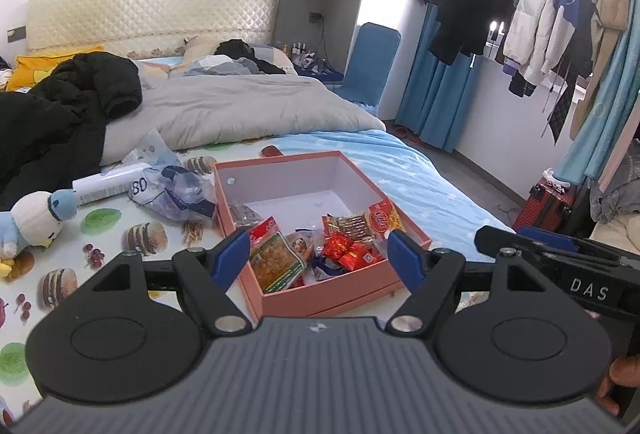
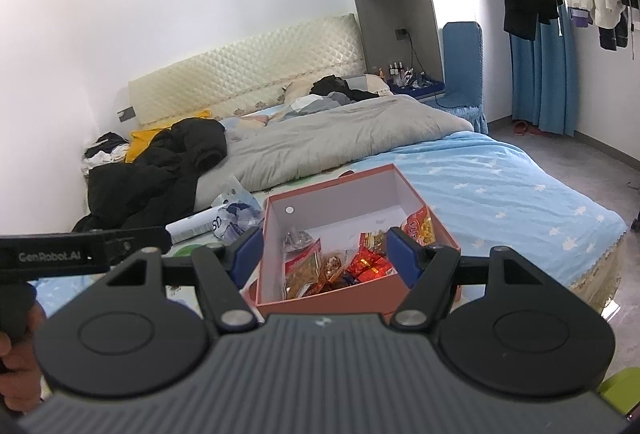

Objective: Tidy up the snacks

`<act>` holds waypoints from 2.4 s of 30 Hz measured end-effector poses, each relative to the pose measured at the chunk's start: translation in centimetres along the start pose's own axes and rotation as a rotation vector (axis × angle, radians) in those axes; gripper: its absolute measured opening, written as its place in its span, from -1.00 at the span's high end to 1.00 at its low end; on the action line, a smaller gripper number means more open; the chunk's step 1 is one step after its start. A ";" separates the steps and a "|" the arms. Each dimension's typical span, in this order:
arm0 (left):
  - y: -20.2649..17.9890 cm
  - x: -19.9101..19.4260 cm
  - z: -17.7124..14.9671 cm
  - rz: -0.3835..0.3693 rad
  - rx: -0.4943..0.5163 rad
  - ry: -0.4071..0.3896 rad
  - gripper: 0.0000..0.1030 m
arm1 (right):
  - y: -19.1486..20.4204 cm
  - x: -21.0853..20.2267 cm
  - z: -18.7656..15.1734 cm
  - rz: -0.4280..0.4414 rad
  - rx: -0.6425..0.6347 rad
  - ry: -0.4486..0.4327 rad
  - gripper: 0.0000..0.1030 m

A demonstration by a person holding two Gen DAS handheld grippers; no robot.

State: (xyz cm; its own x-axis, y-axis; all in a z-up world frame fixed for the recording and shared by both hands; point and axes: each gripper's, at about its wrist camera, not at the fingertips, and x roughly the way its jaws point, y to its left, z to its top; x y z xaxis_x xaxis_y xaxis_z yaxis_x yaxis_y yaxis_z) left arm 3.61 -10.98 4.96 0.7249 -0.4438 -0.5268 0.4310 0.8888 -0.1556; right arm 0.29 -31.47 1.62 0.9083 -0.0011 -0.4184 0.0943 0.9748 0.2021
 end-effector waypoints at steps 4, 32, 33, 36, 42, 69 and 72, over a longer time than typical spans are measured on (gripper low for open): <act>-0.7 0.1 0.5 -0.010 0.019 -0.006 -0.54 | 0.0 -0.2 0.2 0.004 0.001 0.004 -0.36; 0.6 2.6 0.6 0.051 0.010 0.037 -0.98 | -1.7 1.0 0.2 -0.094 0.033 0.014 -1.00; 0.7 2.8 0.7 0.050 0.009 0.040 -0.98 | -1.7 1.1 0.2 -0.094 0.030 0.016 -1.00; 0.6 3.3 0.8 0.051 0.009 0.044 -0.98 | -1.7 1.4 0.2 -0.085 0.023 0.020 -1.00; 1.0 4.4 1.3 0.052 -0.010 0.054 -0.98 | -1.5 2.2 0.4 -0.073 0.012 0.016 -1.00; 2.7 5.0 1.3 0.063 -0.048 0.052 -0.98 | -0.2 4.1 -0.1 -0.094 0.005 0.037 -1.00; 2.7 5.0 1.3 0.059 -0.045 0.051 -0.98 | -0.1 4.1 -0.2 -0.096 0.003 0.035 -1.00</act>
State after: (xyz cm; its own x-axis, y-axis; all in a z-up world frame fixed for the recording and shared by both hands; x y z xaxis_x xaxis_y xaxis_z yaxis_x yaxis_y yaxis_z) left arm 9.09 -10.97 3.02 0.7197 -0.3849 -0.5778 0.3630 0.9181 -0.1594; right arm 3.90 -31.58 -0.24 0.8801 -0.0864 -0.4669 0.1816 0.9698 0.1627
